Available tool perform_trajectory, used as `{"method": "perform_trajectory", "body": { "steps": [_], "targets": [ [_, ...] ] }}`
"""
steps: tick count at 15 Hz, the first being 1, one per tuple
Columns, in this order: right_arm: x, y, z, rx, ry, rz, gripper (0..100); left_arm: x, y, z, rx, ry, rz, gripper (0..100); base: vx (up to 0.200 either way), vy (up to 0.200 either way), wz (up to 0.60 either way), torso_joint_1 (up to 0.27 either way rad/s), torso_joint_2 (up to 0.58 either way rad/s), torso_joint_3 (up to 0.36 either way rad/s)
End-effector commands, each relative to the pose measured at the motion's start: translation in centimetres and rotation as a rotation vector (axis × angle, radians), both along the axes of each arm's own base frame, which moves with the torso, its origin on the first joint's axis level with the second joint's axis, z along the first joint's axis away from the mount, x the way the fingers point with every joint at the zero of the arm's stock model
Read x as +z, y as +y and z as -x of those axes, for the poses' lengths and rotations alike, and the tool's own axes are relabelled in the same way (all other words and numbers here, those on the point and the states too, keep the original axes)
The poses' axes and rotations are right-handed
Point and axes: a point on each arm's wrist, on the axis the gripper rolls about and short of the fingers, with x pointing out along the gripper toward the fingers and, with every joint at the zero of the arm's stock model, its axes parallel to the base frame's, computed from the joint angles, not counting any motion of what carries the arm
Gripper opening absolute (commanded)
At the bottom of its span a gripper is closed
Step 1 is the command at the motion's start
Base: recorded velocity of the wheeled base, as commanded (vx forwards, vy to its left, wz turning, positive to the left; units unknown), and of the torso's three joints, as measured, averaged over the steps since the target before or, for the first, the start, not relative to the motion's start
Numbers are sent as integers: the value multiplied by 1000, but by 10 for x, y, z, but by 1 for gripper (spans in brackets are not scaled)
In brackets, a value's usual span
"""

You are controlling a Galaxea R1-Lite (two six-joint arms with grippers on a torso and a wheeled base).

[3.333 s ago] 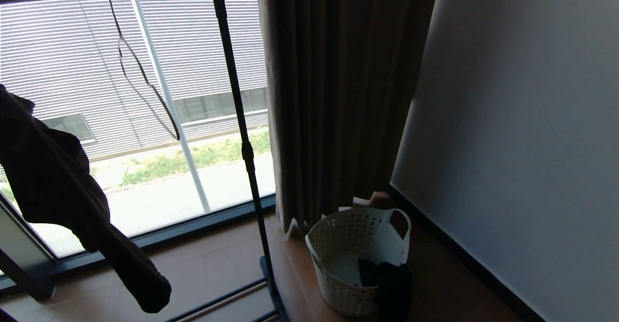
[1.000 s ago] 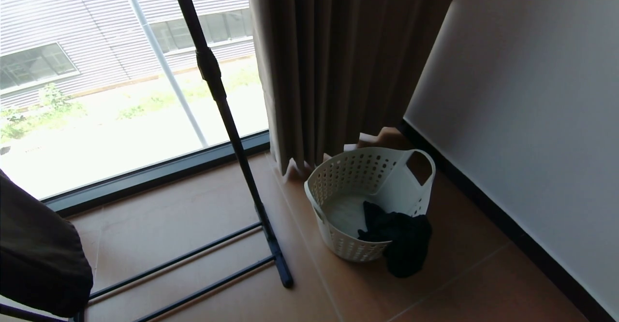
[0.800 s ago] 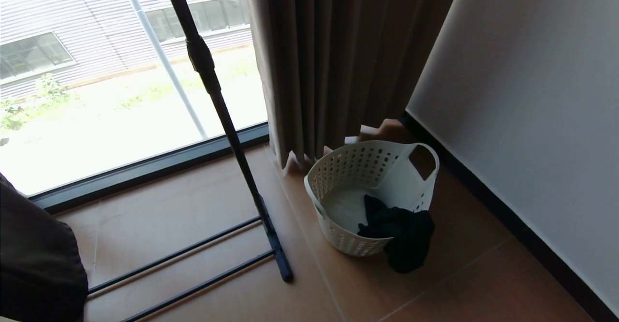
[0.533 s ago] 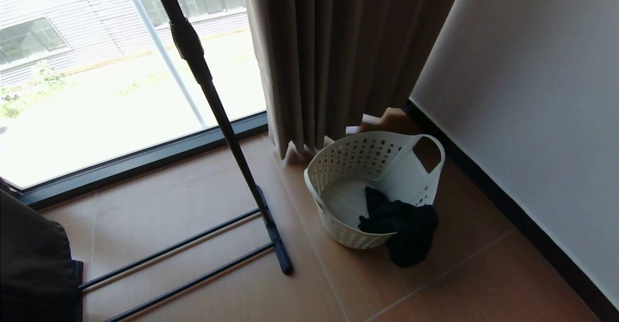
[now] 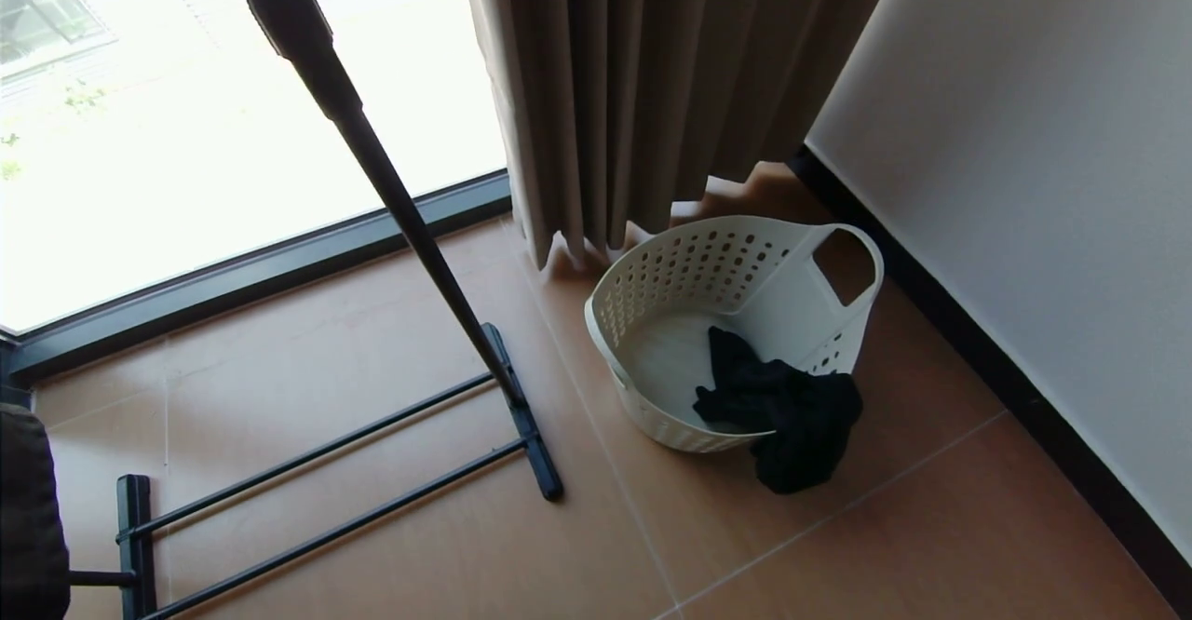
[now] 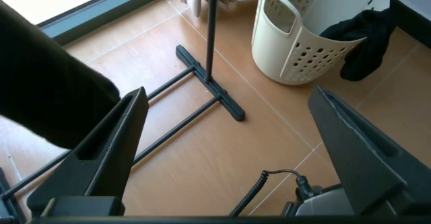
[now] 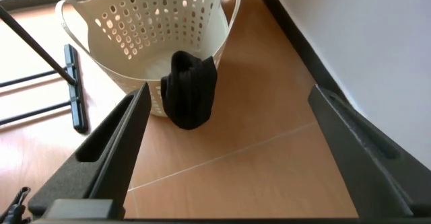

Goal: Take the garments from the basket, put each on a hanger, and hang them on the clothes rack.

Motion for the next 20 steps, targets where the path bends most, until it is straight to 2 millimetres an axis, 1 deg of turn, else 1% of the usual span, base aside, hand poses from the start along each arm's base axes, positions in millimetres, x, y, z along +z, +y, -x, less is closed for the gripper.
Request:
{"method": "perform_trajectory", "body": {
  "steps": [1, 4, 7, 8, 9, 10, 12, 13, 14, 15, 16, 17, 19, 20],
  "targets": [
    [1, 0, -4, 2, 46, 0, 100, 0, 0, 0, 0, 1, 0, 100, 0, 0, 0, -2, 2, -203],
    [2, 0, -9, 5, 115, 1, 100, 0, 0, 0, 0, 1, 0, 100, 0, 0, 0, 6, 2, -199],
    [3, 0, -22, 69, 266, 11, 100, 0, 0, 0, 0, 1, 0, 100, 0, 0, 0, 9, 1, -198],
    [3, 0, -23, 80, 277, 13, 100, 0, 0, 0, 0, 1, 0, 100, 0, 0, 0, -2, 2, -203],
    [4, 1, -31, 136, 355, 27, 100, 0, 0, 0, 0, 1, 0, 100, 0, 0, 0, 2, -2, -198],
    [4, 2, -34, 157, 391, 36, 100, 0, 0, 0, 0, 1, 0, 100, 0, 0, 0, 2, 12, -149],
    [24, 9, -56, 249, 481, 68, 100, 0, 0, 0, 1, 1, 0, 100, 0, 0, 0, 5, 2, -68],
    [31, 12, -65, 254, 509, 80, 100, 0, 0, 0, 1, 1, 0, 100, 0, 0, 0, 0, 0, 0],
    [43, 18, -84, 274, 555, 140, 100, 0, 0, 0, 1, 1, 0, 100, 0, 0, 0, 0, 0, 0],
    [50, 23, -101, 310, 591, 192, 100, 0, 0, 0, 1, 0, -1, 100, 0, 0, 0, 0, 0, 0],
    [50, 23, -103, 312, 592, 195, 100, 0, 0, 0, 1, 0, -1, 100, 0, 0, 0, 0, 0, 0],
    [57, 33, -137, 379, 623, 294, 100, 0, 0, 0, 0, 0, -1, 100, 0, 0, 0, 0, 0, 0],
    [61, 35, -170, 403, 631, 455, 100, 0, 0, 0, 0, 0, -1, 100, 0, 0, 0, 0, 0, 0],
    [62, 36, -184, 435, 620, 581, 100, 0, 0, 0, 0, 0, -1, 100, 0, 0, 0, 0, 0, 0]
  ]
}}
